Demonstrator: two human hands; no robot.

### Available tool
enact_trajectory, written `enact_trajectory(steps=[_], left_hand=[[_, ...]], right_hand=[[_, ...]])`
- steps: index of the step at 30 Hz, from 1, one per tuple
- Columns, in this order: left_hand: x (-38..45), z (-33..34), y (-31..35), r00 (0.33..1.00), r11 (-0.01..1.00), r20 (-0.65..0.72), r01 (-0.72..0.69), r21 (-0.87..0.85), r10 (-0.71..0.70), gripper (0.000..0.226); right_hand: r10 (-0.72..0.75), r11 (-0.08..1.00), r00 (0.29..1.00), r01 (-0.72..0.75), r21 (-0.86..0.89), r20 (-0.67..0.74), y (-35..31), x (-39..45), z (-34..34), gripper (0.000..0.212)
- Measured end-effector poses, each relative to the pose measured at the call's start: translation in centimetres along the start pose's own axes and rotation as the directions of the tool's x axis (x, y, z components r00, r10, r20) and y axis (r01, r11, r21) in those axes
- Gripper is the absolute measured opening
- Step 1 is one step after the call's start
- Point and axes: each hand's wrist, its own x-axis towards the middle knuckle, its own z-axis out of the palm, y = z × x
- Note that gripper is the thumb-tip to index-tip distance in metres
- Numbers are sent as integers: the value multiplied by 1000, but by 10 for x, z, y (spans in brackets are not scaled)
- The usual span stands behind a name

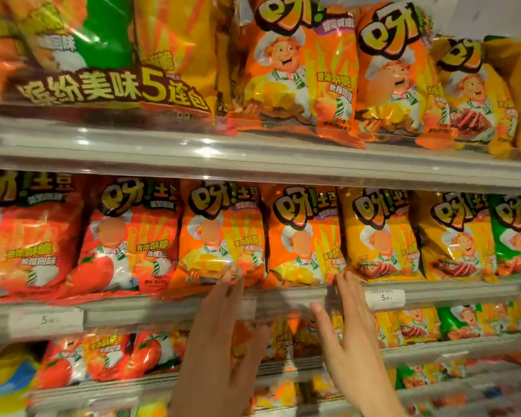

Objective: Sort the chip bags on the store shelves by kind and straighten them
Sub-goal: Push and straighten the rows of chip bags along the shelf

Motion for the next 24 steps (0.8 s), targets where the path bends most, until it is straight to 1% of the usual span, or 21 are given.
enact_trajectory(steps=[2, 5, 7, 11, 14, 16, 17, 19, 22, 24], left_hand=[[-10, -3, -4, 998, 998, 9, 62, -30, -62, 71], [-17, -6, -5, 997, 996, 28, 72, -55, -71, 67], [-18, -6, -3, 994, 994, 47, 99, -49, -96, 67], [-22, -2, 3, 989, 988, 44, 146, -54, -143, 65], [-23, 8, 13, 985, 985, 10, 173, -14, -173, 65], [-22, 19, 24, 982, 982, -14, 188, 5, -188, 64], [-20, 27, 31, 980, 981, -23, 196, 5, -196, 65], [-16, 47, 46, 976, 977, -47, 212, -26, -213, 67], [-10, 88, 74, 963, 970, -122, 242, -9, -241, 68], [-5, 119, 97, 951, 965, -172, 264, 11, -258, 65]], right_hand=[[39, 999, 999, -39, 8, 28, 1, -10, 2, 83], [86, 996, 993, -87, 7, 84, 3, -22, 1, 83], [83, 997, 989, -82, -11, 121, 5, -27, -2, 81], [14, 1000, 994, -13, -9, 109, 16, -27, -7, 77], [-144, 989, 989, 142, 50, 45, 29, -25, -12, 76], [-81, 983, 992, 63, 175, 93, 36, -19, -22, 72], [-63, 982, 990, 38, 187, 127, 42, -15, -28, 74], [-108, 986, 983, 88, 140, 148, 61, -8, -43, 79], [-163, 977, 968, 130, 171, 193, 102, 8, -73, 67], [-190, 971, 959, 152, 187, 209, 131, 23, -100, 63]])
